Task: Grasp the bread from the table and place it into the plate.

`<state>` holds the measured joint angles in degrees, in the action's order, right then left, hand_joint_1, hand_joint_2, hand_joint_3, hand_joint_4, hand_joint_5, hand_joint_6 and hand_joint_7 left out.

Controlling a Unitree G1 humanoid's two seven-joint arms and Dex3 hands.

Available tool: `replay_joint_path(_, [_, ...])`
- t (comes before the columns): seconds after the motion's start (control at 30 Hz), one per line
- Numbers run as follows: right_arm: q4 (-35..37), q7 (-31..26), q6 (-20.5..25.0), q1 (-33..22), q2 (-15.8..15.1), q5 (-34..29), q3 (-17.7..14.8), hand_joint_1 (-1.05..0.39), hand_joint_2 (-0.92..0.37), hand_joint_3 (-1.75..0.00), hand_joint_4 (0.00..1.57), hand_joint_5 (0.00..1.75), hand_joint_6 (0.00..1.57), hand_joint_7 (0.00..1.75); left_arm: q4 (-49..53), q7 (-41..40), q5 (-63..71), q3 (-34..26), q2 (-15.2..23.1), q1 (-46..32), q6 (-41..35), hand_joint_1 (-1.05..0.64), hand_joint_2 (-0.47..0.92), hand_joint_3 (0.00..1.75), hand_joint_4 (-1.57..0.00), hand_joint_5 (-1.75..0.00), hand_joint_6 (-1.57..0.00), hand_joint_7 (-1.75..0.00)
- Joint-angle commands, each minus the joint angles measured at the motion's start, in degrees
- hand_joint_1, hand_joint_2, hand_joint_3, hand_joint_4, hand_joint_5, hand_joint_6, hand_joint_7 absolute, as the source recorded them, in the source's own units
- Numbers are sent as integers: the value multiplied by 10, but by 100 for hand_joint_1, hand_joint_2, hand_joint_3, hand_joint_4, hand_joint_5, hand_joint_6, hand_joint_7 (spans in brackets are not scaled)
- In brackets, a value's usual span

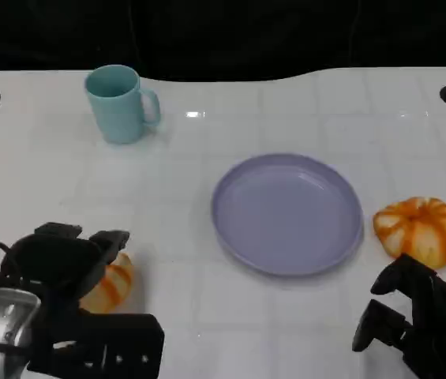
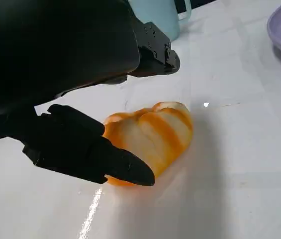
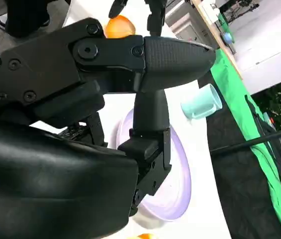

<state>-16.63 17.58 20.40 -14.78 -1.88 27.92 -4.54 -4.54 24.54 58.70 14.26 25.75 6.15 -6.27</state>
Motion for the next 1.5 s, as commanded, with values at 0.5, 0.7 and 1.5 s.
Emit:
replay_joint_path(0.5, [-8,-4,-2,-6,-4,5,-2,-48,-92,-51,66,175,46,172,122,-65,-19,41,17,60,6,-49,83,0,-4,-12,-10,0])
replay_joint_path(0.7, [-6,0,0,-4,-5,7,-4,-49,-92,-49,67,175,47,170,174,-65,-30,60,19,88,8,-51,84,0,-4,-11,-10,0])
replay_joint_path(1.5, [-6,1,-1,-4,-6,8,-5,-50,-92,-47,66,175,47,170,306,-100,-133,80,13,130,45,-29,87,2,-30,-17,-28,-4])
